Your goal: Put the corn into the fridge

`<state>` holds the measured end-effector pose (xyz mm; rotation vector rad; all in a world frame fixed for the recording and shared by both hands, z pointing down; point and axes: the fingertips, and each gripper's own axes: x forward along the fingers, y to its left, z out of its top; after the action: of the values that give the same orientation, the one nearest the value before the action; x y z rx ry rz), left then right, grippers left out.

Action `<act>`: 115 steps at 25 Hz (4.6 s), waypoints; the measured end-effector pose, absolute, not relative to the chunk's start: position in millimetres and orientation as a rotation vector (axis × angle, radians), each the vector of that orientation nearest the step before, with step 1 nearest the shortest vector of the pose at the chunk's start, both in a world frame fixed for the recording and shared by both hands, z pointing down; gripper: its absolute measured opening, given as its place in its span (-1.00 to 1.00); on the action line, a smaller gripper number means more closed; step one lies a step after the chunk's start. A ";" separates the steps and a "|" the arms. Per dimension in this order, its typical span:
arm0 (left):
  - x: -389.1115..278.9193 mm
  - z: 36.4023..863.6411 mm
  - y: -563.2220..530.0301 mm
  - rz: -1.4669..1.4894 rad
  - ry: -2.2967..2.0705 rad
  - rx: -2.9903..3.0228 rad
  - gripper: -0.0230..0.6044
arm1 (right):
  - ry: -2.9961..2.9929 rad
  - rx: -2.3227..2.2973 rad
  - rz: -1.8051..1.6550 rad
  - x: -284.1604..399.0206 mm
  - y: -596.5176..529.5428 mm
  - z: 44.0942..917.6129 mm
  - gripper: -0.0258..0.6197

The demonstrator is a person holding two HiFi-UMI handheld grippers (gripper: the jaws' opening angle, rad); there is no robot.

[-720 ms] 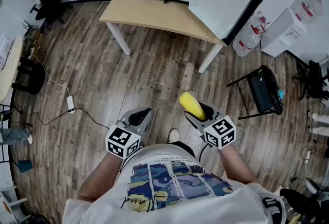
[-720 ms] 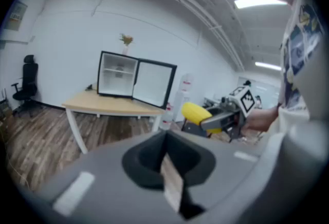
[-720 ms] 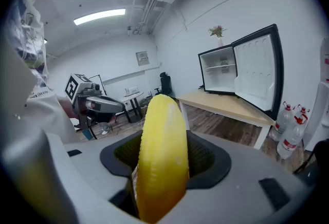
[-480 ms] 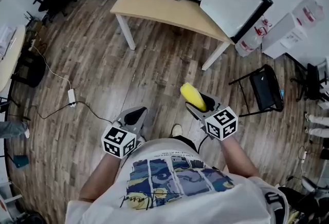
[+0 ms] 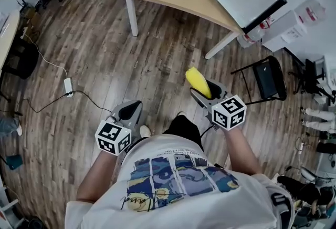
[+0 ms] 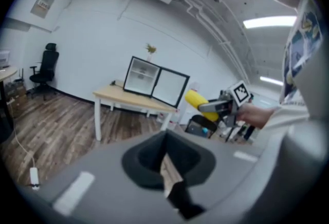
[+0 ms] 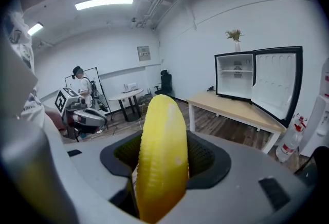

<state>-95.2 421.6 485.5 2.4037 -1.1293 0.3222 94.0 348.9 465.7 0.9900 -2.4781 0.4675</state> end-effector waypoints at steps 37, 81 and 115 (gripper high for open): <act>34.3 449.5 108.9 0.455 -1.058 2.501 -0.90 | -2.547 1.020 0.508 183.8 52.8 471.2 -0.15; -166.8 438.0 -171.3 0.260 -1.191 2.494 -0.90 | -2.271 1.202 0.095 110.4 -416.6 383.4 -0.15; -135.8 448.2 -246.8 0.271 -1.556 2.260 -0.90 | -2.100 0.891 -0.352 97.1 -615.5 419.0 -0.15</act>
<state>-135.8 -246.8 448.2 2.2599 -1.5559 0.2708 97.1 -615.5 419.0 0.8913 -2.1000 -0.3525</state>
